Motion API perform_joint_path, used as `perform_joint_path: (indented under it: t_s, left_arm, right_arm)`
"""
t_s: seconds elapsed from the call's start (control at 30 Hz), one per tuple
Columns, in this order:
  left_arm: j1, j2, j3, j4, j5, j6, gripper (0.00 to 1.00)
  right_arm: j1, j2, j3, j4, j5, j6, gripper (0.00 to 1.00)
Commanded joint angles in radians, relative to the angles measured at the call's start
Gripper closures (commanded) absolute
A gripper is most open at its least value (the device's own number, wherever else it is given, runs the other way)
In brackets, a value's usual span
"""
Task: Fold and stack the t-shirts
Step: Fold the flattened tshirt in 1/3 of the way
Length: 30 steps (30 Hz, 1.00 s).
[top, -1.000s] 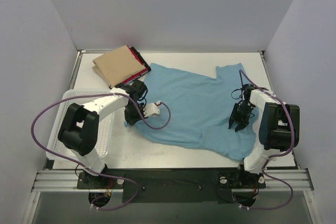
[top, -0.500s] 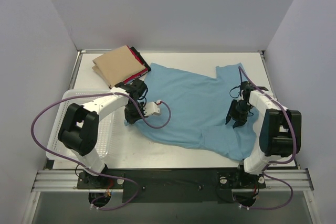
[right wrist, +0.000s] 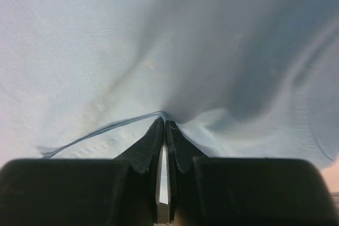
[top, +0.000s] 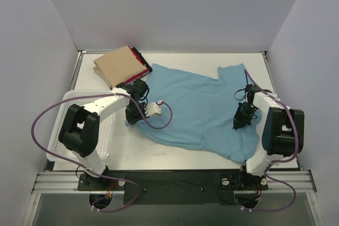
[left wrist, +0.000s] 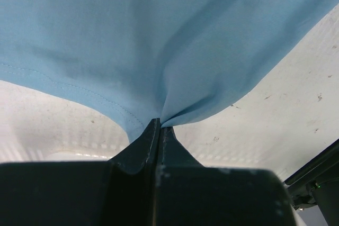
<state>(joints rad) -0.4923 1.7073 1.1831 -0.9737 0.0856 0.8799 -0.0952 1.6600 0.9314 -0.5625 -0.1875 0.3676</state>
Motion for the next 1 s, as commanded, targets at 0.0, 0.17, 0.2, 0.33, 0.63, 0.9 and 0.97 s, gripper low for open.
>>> perform_joint_path:
  t_s: [0.0,0.17,0.2,0.33,0.63,0.9,0.97]
  left_arm:
    - [-0.006,-0.029,0.067,0.015,-0.009,-0.021,1.00]
    - [-0.005,-0.003,0.110,0.062,-0.033,-0.025,1.00]
    - [-0.003,0.011,0.128,0.070,-0.044,-0.032,1.00]
    - [0.004,0.072,0.212,0.085,-0.063,-0.036,1.00]
    - [0.027,0.256,0.443,0.058,-0.127,-0.048,1.00]
    - [0.040,0.293,0.503,0.049,-0.161,-0.062,1.00]
    - [0.040,0.298,0.509,0.062,-0.161,-0.065,1.00]
  right_arm:
    - [-0.064,-0.133,-0.005,-0.030,0.072,0.011,1.00]
    - [-0.118,-0.281,0.017,0.041,0.071,-0.073,1.00]
    - [-0.138,-0.292,0.027,0.052,0.059,-0.079,1.00]
    - [-0.170,-0.286,0.088,0.098,0.011,-0.145,1.00]
    - [-0.186,-0.210,0.191,0.121,-0.078,-0.297,1.00]
    - [-0.189,-0.210,0.228,0.128,-0.030,-0.329,1.00]
    - [-0.192,-0.210,0.234,0.131,-0.033,-0.348,1.00]
